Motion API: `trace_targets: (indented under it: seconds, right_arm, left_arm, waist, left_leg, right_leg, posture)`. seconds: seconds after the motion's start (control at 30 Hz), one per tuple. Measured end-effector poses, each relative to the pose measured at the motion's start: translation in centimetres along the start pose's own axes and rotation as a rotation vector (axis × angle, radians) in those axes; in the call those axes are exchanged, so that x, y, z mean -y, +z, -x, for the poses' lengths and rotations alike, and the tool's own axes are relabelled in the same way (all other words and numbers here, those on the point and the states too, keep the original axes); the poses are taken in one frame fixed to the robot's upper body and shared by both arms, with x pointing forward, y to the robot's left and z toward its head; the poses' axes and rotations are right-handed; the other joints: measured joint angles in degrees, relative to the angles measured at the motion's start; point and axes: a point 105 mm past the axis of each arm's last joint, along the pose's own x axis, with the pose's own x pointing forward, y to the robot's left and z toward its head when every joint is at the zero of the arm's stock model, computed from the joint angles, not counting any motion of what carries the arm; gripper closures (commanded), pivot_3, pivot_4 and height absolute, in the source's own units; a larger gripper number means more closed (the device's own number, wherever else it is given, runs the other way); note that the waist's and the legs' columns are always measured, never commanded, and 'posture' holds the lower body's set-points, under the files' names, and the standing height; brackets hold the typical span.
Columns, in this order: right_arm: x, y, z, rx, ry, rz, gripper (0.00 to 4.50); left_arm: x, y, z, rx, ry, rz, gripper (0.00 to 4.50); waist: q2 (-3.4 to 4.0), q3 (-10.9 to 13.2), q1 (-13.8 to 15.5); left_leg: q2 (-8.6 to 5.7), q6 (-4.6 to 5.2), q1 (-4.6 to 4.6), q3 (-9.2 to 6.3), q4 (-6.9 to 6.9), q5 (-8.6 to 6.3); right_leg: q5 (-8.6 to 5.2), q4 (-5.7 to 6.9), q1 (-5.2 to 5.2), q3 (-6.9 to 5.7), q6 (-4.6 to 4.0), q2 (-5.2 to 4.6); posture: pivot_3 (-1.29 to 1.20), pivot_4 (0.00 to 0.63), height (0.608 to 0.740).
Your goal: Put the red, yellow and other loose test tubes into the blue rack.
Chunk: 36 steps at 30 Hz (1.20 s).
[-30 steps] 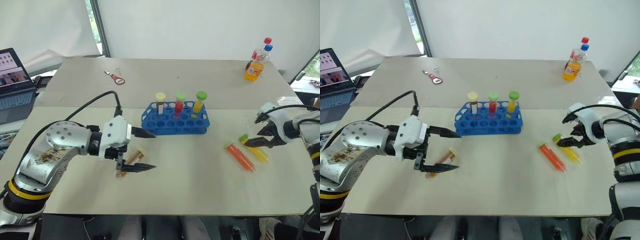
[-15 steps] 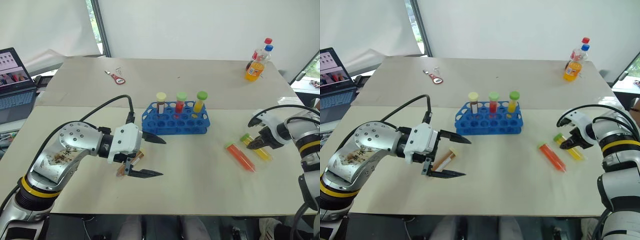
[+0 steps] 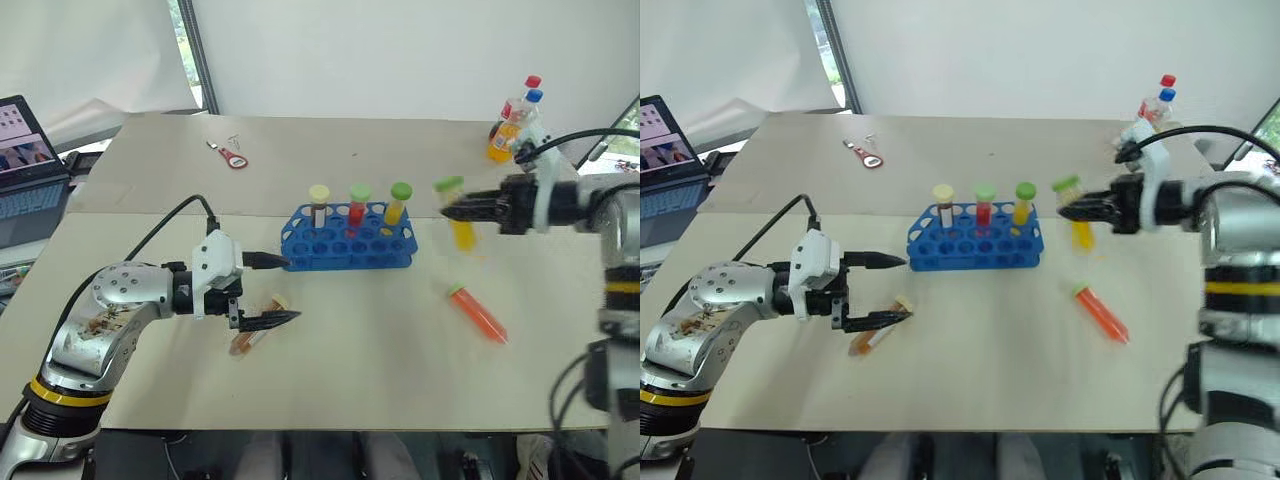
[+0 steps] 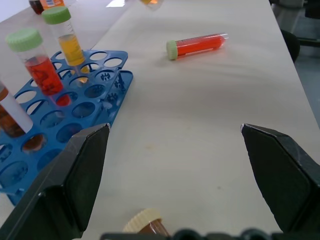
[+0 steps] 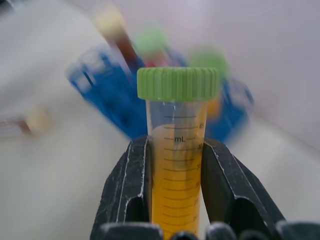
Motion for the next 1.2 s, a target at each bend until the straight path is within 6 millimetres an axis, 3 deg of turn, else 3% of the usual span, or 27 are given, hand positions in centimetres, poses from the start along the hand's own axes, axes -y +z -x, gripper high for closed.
trace_targets:
  seconds: [0.13, 0.33, 0.5, 0.83, 1.2]
  right_arm:
    - [-0.9, -2.0, -2.4, 0.15, -0.114, 0.045, 3.52]
    - [0.0, -1.4, -3.2, 0.265, -0.263, 0.15, 3.52]
    - [1.0, -4.0, -4.1, 0.227, -0.313, 0.14, 3.52]
    - [1.2, -4.1, -4.8, 0.265, -0.354, 0.168, 3.54]
    - [0.2, -4.6, -5.9, 0.271, -0.367, 0.192, 3.54]
  left_arm:
    - [-0.3, 0.1, -0.1, 0.018, 0.032, 0.01, 0.0]
    - [-0.3, 0.3, -0.3, 0.019, 0.04, 0.013, 0.0]
    - [-0.3, 0.4, -0.3, 0.015, 0.042, 0.021, 0.0]
    - [-0.1, 0.0, -0.4, 0.022, 0.046, 0.034, 0.0]
    - [-0.1, 0.2, -0.7, 0.055, 0.064, 0.027, 0.0]
  waist:
    - [0.03, 0.0, 0.7]
    - [0.04, 0.0, 0.2]
    - [0.04, 0.0, -0.5]
    - [0.04, 0.0, -0.6]
    - [0.04, 0.0, -0.7]
  left_leg:
    - [-0.12, -0.03, -0.1, 0.07, 0.16, 0.02]
    - [-0.06, -0.04, 0.06, 0.14, 0.11, 0.02]
    - [-0.06, -0.04, 0.05, 0.16, 0.03, 0.03]
    - [-0.05, -0.04, 0.1, 0.14, 0.01, 0.03]
    - [-0.04, -0.04, 0.12, 0.12, 0.01, 0.03]
  right_leg:
    - [0.08, 0.01, -0.01, 0.05, 0.13, -0.08]
    - [0.09, 0.01, 0.02, 0.06, 0.08, 0.03]
    - [0.08, -0.01, 0.0, 0.07, 0.06, 0.03]
    - [0.08, -0.01, 0.03, 0.09, 0.06, 0.02]
    - [0.08, 0.0, 0.03, 0.1, 0.06, 0.02]
  posture:
    - [0.0, 0.15, 0.733]
    - [0.0, 0.15, 0.733]
    - [0.0, 0.15, 0.733]
    - [0.0, 0.15, 0.733]
    - [0.0, 0.15, 0.733]
